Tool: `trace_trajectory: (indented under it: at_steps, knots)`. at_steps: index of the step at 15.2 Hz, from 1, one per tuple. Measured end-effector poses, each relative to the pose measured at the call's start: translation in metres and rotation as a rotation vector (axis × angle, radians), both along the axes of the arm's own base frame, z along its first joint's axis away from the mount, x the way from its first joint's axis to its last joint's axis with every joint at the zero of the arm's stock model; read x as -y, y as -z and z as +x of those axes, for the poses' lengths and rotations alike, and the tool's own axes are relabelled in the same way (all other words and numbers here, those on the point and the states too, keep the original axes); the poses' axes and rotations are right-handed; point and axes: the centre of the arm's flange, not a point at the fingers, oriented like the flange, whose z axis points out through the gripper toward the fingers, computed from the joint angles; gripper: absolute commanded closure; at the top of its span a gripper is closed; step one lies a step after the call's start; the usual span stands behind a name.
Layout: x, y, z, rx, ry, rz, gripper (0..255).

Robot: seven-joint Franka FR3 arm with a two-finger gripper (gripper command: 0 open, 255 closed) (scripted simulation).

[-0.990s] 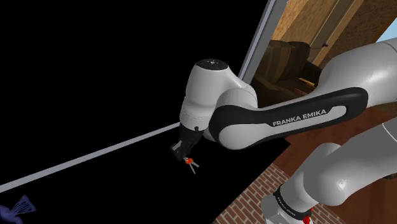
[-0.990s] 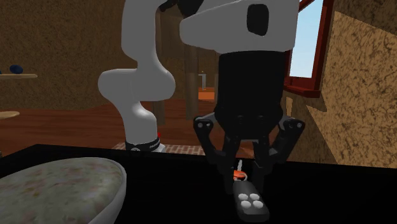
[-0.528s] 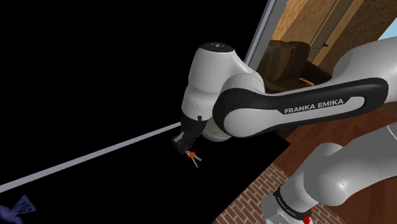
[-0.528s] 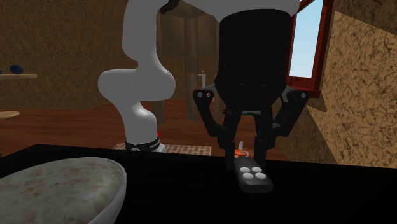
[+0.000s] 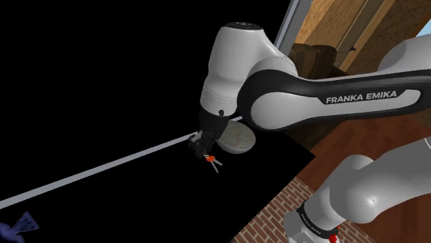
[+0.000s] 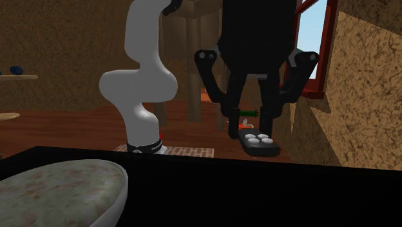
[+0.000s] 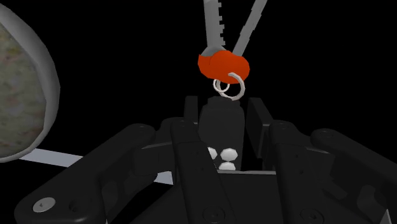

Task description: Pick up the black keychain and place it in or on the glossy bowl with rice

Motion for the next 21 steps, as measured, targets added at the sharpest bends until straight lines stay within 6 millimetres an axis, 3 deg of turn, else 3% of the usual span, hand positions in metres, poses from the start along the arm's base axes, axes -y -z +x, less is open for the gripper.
trace_trajectory:
  at_steps: [7, 12, 21]
  knots:
    - [0.006, -0.034, 0.003, 0.0, 0.0, 0.0, 255]
    - [0.061, -0.038, 0.02, 0.0, 0.001, -0.001, 255]
    - [0.177, -0.047, 0.049, 0.0, 0.001, 0.0, 255]
